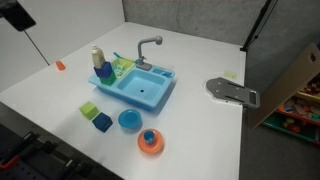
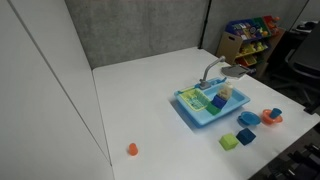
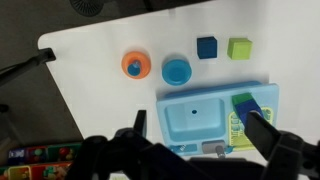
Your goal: Place the small, white bottle on the table
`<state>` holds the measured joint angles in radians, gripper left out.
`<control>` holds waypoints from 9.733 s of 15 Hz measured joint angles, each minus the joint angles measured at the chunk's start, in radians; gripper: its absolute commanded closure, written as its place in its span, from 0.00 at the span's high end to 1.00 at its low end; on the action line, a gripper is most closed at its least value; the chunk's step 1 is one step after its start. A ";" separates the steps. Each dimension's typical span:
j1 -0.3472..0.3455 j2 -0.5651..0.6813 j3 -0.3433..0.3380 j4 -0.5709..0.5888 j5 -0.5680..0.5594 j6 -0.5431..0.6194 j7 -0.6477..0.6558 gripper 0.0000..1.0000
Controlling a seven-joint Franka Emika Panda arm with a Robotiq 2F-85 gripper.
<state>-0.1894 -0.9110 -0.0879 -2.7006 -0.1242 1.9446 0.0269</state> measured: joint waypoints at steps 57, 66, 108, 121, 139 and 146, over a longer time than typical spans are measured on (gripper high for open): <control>0.230 1.000 0.074 0.363 0.413 0.538 -0.195 1.00; 0.212 1.070 0.092 0.408 0.413 0.536 -0.195 0.25; -0.026 1.027 -0.155 0.498 0.170 0.522 0.014 0.10; -0.060 1.223 -0.195 0.558 0.170 0.528 0.030 0.10; -0.190 1.504 -0.081 0.653 0.349 0.753 -0.009 0.09; -0.238 1.619 -0.039 0.717 0.371 0.797 -0.010 0.09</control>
<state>-0.4272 0.7077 -0.1271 -1.9835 0.2472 2.7415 0.0174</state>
